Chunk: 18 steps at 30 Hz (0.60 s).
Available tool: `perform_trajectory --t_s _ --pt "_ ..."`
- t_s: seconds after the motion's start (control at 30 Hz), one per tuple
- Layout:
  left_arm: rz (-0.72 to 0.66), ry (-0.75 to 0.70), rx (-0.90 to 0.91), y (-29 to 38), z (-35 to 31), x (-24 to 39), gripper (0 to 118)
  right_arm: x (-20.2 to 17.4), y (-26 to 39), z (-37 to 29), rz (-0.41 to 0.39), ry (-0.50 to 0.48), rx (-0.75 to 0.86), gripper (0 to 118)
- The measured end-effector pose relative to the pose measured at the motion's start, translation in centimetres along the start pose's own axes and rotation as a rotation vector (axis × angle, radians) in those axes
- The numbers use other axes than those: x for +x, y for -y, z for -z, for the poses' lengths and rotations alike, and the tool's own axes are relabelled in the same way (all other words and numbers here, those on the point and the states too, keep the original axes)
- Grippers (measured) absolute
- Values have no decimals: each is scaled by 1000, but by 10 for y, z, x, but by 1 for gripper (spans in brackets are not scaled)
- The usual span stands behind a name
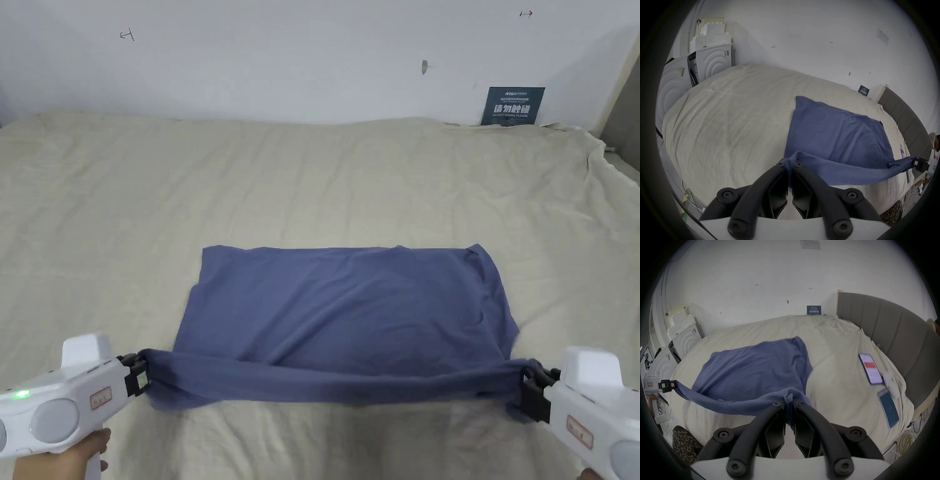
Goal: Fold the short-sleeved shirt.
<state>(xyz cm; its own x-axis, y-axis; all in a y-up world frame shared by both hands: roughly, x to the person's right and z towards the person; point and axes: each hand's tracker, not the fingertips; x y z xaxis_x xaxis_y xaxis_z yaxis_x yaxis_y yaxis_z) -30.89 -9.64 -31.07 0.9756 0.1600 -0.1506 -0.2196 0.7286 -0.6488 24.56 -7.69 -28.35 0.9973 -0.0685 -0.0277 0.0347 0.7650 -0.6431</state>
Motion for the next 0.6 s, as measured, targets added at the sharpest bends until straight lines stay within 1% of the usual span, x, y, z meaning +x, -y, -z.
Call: perform_trajectory --t_s 0.17,0.37,0.47,0.6 --pt "43 -7 20 -34 27 13 1 2 -36 39 -29 18 -8 6" --pt "107 -40 -36 -55 81 28 1 5 -56 104 -52 47 -113 6" --pt "122 -62 -77 -57 120 23 1 5 -59 136 -62 60 -154 6" --pt "157 -92 -147 -54 154 29 1 11 -55 180 -28 65 -234 6"
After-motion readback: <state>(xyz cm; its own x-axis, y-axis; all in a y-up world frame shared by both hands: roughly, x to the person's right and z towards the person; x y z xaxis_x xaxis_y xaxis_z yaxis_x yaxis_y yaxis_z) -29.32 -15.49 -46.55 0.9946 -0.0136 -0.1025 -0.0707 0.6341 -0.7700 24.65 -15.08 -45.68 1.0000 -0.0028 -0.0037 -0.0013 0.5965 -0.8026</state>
